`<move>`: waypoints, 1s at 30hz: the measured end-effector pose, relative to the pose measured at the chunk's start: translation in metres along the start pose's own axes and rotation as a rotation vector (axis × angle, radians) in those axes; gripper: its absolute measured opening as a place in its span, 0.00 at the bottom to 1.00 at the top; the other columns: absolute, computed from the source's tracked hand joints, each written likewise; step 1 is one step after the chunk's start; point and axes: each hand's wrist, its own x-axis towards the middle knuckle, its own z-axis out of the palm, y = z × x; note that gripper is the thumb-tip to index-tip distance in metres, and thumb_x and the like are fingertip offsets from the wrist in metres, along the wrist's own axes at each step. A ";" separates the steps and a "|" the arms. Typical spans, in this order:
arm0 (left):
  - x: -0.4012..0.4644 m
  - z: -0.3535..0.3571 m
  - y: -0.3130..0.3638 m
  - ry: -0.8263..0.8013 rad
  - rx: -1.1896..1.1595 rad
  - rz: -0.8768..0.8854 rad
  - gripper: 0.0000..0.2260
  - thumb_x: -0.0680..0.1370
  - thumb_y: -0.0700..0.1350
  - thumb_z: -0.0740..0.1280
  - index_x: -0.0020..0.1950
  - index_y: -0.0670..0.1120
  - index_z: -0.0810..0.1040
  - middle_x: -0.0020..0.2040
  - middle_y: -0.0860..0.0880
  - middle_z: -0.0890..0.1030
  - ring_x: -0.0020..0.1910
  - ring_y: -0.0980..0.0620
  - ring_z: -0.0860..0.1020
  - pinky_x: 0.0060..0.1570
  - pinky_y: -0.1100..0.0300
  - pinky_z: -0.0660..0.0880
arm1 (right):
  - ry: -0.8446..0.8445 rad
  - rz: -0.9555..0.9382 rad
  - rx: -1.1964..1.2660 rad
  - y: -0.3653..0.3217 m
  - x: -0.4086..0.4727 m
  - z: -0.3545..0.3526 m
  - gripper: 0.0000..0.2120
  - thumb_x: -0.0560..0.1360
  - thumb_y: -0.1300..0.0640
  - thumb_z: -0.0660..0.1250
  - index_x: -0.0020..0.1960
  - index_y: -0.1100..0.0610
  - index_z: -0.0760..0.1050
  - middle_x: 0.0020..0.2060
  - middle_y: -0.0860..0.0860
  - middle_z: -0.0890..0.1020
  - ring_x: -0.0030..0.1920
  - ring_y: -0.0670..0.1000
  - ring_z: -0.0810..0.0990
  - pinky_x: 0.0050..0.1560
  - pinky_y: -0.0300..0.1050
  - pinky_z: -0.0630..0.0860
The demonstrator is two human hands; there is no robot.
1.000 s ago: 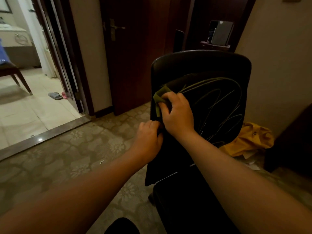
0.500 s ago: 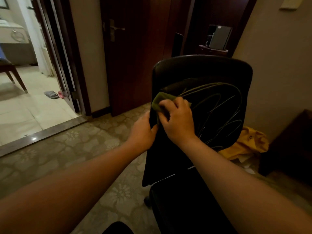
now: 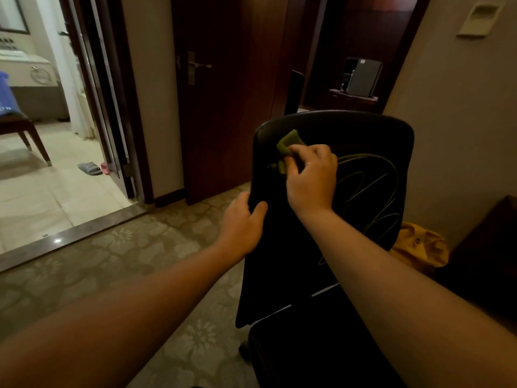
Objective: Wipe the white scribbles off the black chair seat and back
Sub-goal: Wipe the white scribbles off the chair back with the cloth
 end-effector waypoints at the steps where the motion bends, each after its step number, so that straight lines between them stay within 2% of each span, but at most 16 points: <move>1: 0.003 -0.002 0.011 0.021 -0.065 0.011 0.07 0.83 0.53 0.63 0.59 0.55 0.76 0.53 0.52 0.82 0.50 0.53 0.82 0.55 0.43 0.80 | -0.014 -0.089 -0.004 -0.001 -0.007 0.000 0.10 0.79 0.52 0.69 0.59 0.50 0.82 0.52 0.46 0.74 0.55 0.48 0.70 0.61 0.53 0.75; 4: 0.017 -0.006 0.049 0.087 -0.207 0.057 0.14 0.83 0.56 0.58 0.63 0.52 0.76 0.54 0.49 0.81 0.52 0.50 0.81 0.58 0.43 0.78 | -0.057 -0.275 0.016 0.000 -0.018 -0.001 0.11 0.79 0.55 0.69 0.60 0.54 0.83 0.56 0.50 0.80 0.60 0.50 0.74 0.63 0.52 0.75; 6: 0.028 -0.009 0.070 0.125 -0.251 0.074 0.18 0.83 0.59 0.56 0.67 0.52 0.74 0.56 0.49 0.80 0.55 0.50 0.80 0.59 0.45 0.78 | -0.091 -0.293 0.027 0.005 -0.013 -0.005 0.11 0.80 0.56 0.68 0.62 0.54 0.82 0.58 0.51 0.81 0.61 0.49 0.75 0.64 0.50 0.75; 9: 0.046 -0.008 0.087 0.133 -0.204 0.138 0.19 0.85 0.58 0.56 0.74 0.52 0.69 0.61 0.51 0.78 0.56 0.53 0.79 0.58 0.51 0.78 | -0.142 -0.301 0.009 0.021 -0.003 -0.010 0.13 0.81 0.55 0.67 0.65 0.53 0.80 0.61 0.50 0.80 0.63 0.48 0.75 0.65 0.45 0.74; 12: 0.057 -0.002 0.091 0.150 -0.046 0.195 0.21 0.86 0.53 0.58 0.79 0.54 0.63 0.64 0.54 0.70 0.51 0.60 0.74 0.44 0.71 0.71 | -0.178 -0.216 -0.031 0.046 0.013 -0.015 0.15 0.82 0.54 0.66 0.68 0.53 0.79 0.66 0.51 0.78 0.67 0.50 0.74 0.69 0.47 0.72; 13: 0.058 0.001 0.090 0.157 -0.020 0.191 0.21 0.86 0.51 0.58 0.79 0.54 0.61 0.63 0.55 0.68 0.48 0.62 0.72 0.40 0.73 0.69 | -0.180 -0.169 -0.040 0.054 0.019 -0.018 0.16 0.82 0.55 0.65 0.68 0.53 0.78 0.68 0.51 0.77 0.69 0.51 0.73 0.71 0.47 0.70; 16: 0.062 0.010 0.084 0.170 -0.023 0.192 0.22 0.86 0.51 0.58 0.80 0.55 0.58 0.64 0.54 0.66 0.49 0.61 0.72 0.42 0.69 0.68 | -0.189 -0.070 -0.065 0.075 0.040 -0.028 0.16 0.84 0.55 0.63 0.70 0.52 0.76 0.71 0.50 0.75 0.71 0.52 0.71 0.71 0.43 0.65; 21: 0.071 0.027 0.077 0.227 -0.010 0.213 0.20 0.86 0.52 0.55 0.78 0.57 0.56 0.62 0.55 0.64 0.49 0.59 0.73 0.41 0.65 0.72 | -0.178 0.039 -0.011 0.101 0.062 -0.031 0.16 0.84 0.53 0.61 0.70 0.50 0.76 0.70 0.47 0.76 0.69 0.51 0.74 0.73 0.51 0.68; 25: 0.082 0.031 0.070 0.210 -0.134 0.144 0.15 0.86 0.55 0.54 0.73 0.65 0.59 0.63 0.52 0.71 0.54 0.52 0.77 0.50 0.50 0.81 | -0.087 0.105 -0.006 0.095 0.058 -0.022 0.16 0.84 0.54 0.62 0.69 0.53 0.77 0.72 0.50 0.75 0.73 0.52 0.71 0.76 0.55 0.65; 27: 0.086 0.032 0.071 0.183 -0.237 0.086 0.14 0.86 0.56 0.55 0.70 0.67 0.62 0.61 0.52 0.74 0.56 0.49 0.79 0.53 0.48 0.81 | -0.120 0.017 -0.030 0.078 0.045 -0.013 0.15 0.83 0.55 0.63 0.68 0.54 0.78 0.71 0.52 0.76 0.74 0.53 0.69 0.77 0.55 0.64; 30: 0.091 0.036 0.078 0.205 -0.285 0.061 0.14 0.86 0.54 0.56 0.72 0.63 0.65 0.59 0.53 0.76 0.56 0.49 0.79 0.56 0.49 0.78 | -0.163 -0.260 -0.068 0.057 0.018 0.002 0.13 0.82 0.58 0.65 0.66 0.55 0.79 0.69 0.53 0.77 0.74 0.55 0.68 0.76 0.55 0.64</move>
